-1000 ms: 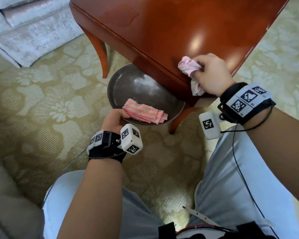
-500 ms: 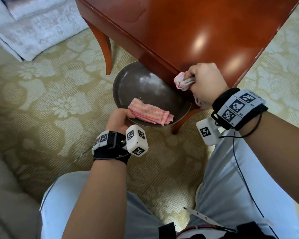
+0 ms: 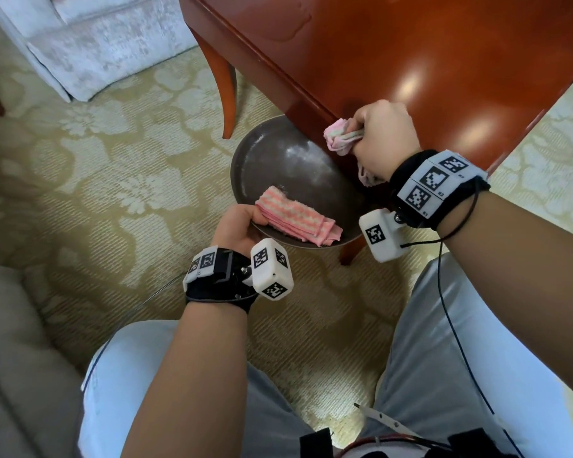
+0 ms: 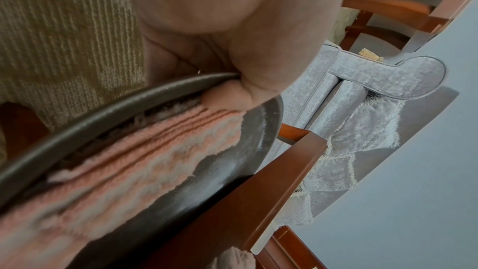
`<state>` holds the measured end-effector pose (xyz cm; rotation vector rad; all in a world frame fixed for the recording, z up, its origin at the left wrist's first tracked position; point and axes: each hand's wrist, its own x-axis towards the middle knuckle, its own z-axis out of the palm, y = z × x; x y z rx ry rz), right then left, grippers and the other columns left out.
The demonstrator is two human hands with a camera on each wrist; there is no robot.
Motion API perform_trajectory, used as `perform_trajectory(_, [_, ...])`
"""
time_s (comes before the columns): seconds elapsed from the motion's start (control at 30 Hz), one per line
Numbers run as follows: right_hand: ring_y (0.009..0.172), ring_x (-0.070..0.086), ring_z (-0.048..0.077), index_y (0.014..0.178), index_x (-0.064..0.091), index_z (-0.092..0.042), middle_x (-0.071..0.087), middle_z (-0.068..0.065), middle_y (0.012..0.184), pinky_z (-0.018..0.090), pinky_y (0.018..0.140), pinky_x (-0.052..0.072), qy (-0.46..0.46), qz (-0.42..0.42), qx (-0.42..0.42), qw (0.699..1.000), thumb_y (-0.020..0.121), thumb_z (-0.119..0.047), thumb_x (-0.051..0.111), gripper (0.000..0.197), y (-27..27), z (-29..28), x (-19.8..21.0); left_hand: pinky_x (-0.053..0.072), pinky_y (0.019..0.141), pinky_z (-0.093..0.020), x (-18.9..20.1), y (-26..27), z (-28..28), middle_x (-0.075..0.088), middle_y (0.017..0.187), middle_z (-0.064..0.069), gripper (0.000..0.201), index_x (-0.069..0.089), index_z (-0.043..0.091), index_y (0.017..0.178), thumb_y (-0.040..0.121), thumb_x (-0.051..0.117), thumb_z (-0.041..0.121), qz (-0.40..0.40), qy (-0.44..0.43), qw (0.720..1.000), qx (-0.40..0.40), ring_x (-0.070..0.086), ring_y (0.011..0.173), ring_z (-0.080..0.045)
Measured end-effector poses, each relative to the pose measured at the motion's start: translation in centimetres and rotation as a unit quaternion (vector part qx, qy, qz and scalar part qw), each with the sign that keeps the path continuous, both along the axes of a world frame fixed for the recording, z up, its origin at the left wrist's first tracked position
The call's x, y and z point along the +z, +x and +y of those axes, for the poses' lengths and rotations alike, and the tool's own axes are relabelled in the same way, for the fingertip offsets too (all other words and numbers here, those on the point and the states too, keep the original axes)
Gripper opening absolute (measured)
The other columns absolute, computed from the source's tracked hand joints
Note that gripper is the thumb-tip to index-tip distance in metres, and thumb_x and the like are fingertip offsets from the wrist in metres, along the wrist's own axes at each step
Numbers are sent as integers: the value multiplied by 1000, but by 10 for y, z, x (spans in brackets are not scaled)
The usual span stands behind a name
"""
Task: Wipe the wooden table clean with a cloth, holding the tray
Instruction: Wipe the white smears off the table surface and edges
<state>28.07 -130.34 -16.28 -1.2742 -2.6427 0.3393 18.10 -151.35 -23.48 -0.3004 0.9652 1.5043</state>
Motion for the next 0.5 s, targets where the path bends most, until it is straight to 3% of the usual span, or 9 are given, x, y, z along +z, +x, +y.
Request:
perform_trajectory(0.13, [92,64,29,88,73,-23,68,8,100,31,80,54,9,7,13,1000,81,-7,67,18,-14,0,0,52,44,-23,4,1,1,55,49,-9,51,52,3,46,84,19,-6,16,-4,1000,1,60,43,-23])
perform_trajectory(0.27, [94,63,31,92,74,-22,66,10,104,32,81,54,0,1,4,1000,79,-5,63,24,-29,-1,4,54,45,-28,7,1,2,59,54,-14,47,54,-3,56,85,17,-5,8,-2,1000,-2,64,46,-27])
perform_trajectory(0.37, [96,63,33,97,74,-24,63,12,110,32,80,53,-12,-4,-3,1000,80,-7,65,26,-49,-1,11,55,47,-28,6,1,1,57,55,-13,45,53,-1,55,83,18,-5,11,-10,1000,5,63,47,-27])
perform_trajectory(0.5, [98,63,33,109,72,-21,63,14,114,30,74,47,-3,-38,24,999,85,-9,66,27,-66,-1,19,57,53,-29,1,2,-1,55,65,-11,27,49,4,67,76,25,-4,32,-28,999,10,61,57,-29])
